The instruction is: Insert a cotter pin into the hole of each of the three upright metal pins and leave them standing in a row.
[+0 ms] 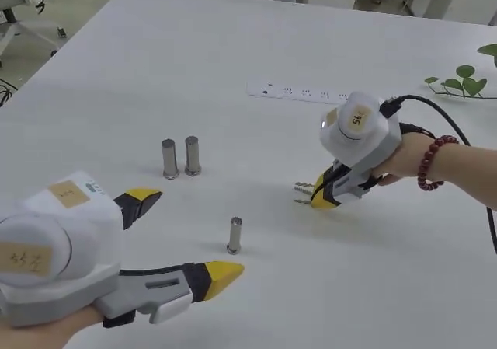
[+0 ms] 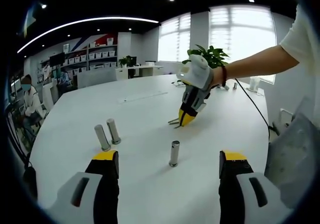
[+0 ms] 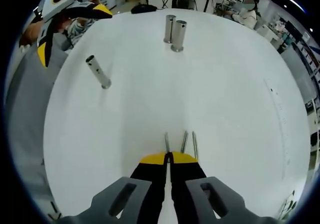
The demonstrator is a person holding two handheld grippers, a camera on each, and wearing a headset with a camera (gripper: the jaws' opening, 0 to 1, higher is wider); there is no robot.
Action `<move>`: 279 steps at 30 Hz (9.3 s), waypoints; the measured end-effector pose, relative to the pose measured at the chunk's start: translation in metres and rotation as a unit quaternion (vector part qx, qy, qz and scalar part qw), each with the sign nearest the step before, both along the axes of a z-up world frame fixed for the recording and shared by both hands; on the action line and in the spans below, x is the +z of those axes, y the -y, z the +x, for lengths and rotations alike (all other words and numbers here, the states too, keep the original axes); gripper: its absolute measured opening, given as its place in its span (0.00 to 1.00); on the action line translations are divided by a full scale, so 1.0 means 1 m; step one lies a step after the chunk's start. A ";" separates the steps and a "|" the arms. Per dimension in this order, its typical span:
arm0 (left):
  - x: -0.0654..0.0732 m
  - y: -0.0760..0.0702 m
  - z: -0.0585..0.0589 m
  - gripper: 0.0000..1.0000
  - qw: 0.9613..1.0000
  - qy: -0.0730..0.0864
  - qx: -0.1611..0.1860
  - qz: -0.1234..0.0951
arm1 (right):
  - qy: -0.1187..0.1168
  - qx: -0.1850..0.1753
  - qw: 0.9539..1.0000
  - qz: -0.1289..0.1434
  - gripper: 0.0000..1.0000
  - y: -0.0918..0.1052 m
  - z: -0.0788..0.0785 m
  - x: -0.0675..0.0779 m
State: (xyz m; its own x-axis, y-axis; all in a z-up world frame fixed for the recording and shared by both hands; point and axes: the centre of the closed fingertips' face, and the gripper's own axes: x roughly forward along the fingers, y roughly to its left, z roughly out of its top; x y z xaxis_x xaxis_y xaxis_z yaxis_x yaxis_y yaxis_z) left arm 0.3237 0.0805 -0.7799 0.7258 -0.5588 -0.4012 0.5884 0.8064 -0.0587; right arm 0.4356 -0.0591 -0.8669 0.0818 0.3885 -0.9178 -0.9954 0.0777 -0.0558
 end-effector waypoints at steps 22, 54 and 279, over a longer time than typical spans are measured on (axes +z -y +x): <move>0.012 -0.007 -0.001 0.69 1.000 -0.002 0.016 -0.025 | 0.035 0.008 0.999 0.028 0.02 -0.009 -0.011 0.022; 0.025 0.023 -0.010 0.24 0.996 -0.044 -0.014 -0.082 | 0.106 0.091 0.982 0.125 0.02 -0.063 -0.084 0.097; -0.012 0.035 0.015 0.30 0.998 -0.010 -0.058 -0.032 | -0.006 0.099 0.994 0.055 0.03 -0.059 -0.109 0.062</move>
State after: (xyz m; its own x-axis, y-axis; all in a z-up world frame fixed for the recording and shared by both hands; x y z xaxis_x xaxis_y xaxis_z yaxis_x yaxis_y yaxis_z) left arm 0.3383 0.0457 -0.7923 0.6464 -0.6641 -0.3758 0.6761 0.7267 -0.1214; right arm 0.3269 0.0002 -0.8047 -0.0164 0.4934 -0.8696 -0.9923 -0.1147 -0.0464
